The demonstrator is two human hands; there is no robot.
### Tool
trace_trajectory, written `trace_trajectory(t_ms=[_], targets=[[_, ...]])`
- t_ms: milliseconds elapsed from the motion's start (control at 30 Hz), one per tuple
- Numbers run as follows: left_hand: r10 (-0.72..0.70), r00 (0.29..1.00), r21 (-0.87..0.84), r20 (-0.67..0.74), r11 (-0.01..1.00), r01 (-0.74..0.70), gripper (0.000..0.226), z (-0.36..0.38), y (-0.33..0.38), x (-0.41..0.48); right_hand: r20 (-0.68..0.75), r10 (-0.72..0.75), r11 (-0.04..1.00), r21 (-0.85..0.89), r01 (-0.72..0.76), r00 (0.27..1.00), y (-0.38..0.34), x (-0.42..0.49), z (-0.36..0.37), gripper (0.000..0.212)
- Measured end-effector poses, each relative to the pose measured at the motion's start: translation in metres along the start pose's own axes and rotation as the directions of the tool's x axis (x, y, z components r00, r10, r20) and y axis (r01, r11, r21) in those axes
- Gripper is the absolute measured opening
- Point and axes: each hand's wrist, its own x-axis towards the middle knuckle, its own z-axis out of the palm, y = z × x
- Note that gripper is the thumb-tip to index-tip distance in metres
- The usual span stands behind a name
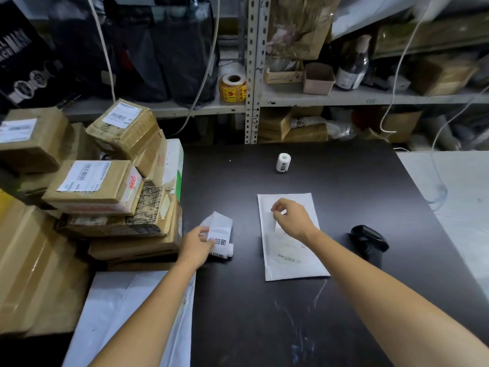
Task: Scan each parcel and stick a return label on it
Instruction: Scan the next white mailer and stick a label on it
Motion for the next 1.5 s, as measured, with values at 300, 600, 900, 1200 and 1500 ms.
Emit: trace_trajectory(t_ms=[300,600,900,1200,1500], targets=[[0.227,0.974,0.232,-0.023,0.948,-0.216,0.043,0.057,0.049,-0.02,0.01,0.13,0.99,-0.054,-0.129,0.992,0.052,-0.029,-0.052,0.036],[-0.009,0.986,0.177,0.168,0.984,-0.021,0.051,0.114,0.041,-0.032,0.145,0.265,0.951,0.124,-0.284,0.953,0.089,-0.036,-0.065,0.028],[-0.079,0.96,-0.064,0.267,0.993,0.1,0.038,0.133,0.038,-0.025,0.377,0.304,0.952,-0.087,-0.293,0.875,0.117,-0.043,-0.04,0.033],[-0.107,0.953,-0.253,0.284,0.95,0.182,0.031,0.14,0.042,-0.026,0.262,0.192,0.976,-0.15,-0.157,0.946,0.127,-0.045,-0.029,0.029],[-0.084,0.95,-0.26,0.301,0.951,0.166,0.042,0.145,0.044,-0.024,0.199,0.182,0.98,-0.12,-0.16,0.963,0.135,-0.045,-0.024,0.04]])
